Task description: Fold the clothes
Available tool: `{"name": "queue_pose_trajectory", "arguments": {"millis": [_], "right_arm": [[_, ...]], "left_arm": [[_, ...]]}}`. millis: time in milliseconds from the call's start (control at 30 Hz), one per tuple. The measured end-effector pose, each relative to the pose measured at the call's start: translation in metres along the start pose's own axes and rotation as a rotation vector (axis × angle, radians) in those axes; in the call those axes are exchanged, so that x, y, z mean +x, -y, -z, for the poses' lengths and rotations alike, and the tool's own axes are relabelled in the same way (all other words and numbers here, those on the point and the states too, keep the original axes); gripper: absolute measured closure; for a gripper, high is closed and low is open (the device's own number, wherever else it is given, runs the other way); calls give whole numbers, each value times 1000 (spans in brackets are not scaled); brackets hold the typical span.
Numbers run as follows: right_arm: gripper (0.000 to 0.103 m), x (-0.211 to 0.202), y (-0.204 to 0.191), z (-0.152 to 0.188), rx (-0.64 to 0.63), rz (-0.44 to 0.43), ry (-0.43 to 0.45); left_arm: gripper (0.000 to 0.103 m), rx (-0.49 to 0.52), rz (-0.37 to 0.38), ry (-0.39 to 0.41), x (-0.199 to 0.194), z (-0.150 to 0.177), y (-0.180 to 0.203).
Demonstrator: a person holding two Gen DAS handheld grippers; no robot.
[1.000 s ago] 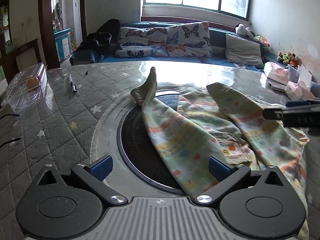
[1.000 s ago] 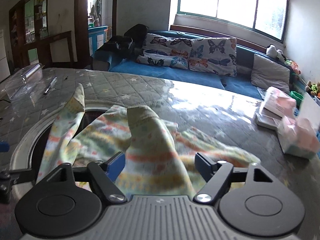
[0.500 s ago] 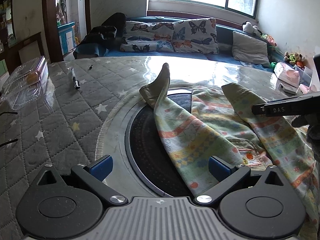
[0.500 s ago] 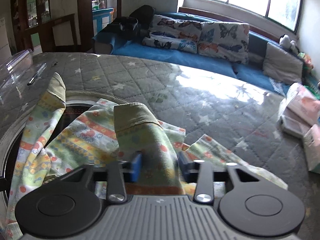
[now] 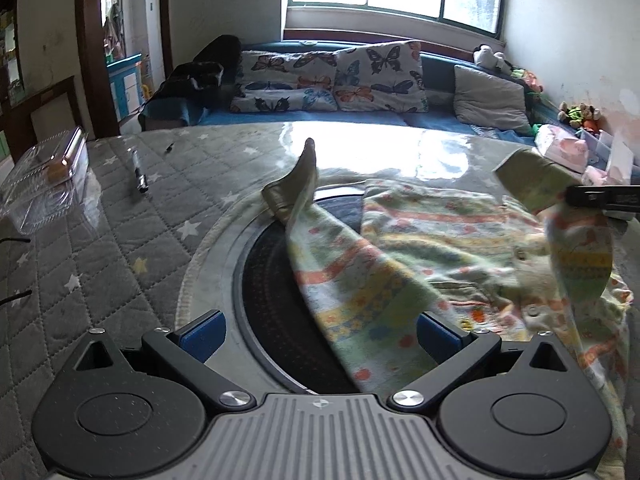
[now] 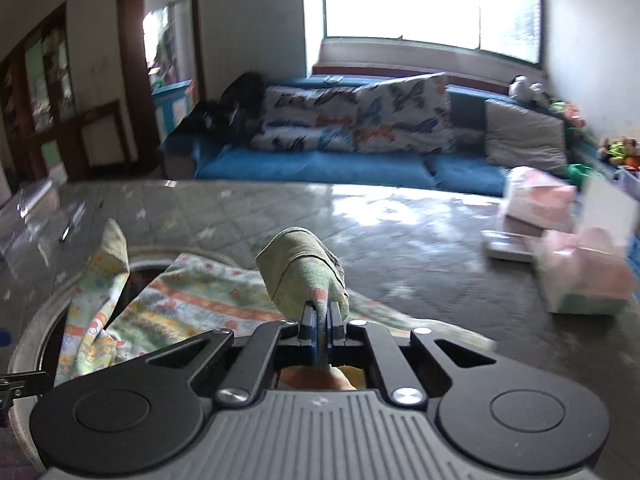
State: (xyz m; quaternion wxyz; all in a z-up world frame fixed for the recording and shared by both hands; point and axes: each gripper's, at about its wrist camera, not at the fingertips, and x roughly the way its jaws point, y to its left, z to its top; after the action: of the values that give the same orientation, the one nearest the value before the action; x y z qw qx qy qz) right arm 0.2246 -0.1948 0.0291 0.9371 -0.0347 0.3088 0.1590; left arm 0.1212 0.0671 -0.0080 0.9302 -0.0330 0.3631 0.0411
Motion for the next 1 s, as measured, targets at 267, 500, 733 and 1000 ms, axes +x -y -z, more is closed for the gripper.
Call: {"name": "queue_pose_trajectory", "arguments": {"millis": [267,500,733,1000], "right_arm": [[99,-88,44,29,89,75,88],[99,-137,84,73,206,175,93],[97,-166,117,130,335,268,29],[91,-192,131,151,367,388,56]], "left_arm": [[0,59,69,28,-14,-2,32],[0,137,153,35,-24,5,74],[0,214,222,12,-23,17,117],[0,302,292,-28,-22,34,154]]}}
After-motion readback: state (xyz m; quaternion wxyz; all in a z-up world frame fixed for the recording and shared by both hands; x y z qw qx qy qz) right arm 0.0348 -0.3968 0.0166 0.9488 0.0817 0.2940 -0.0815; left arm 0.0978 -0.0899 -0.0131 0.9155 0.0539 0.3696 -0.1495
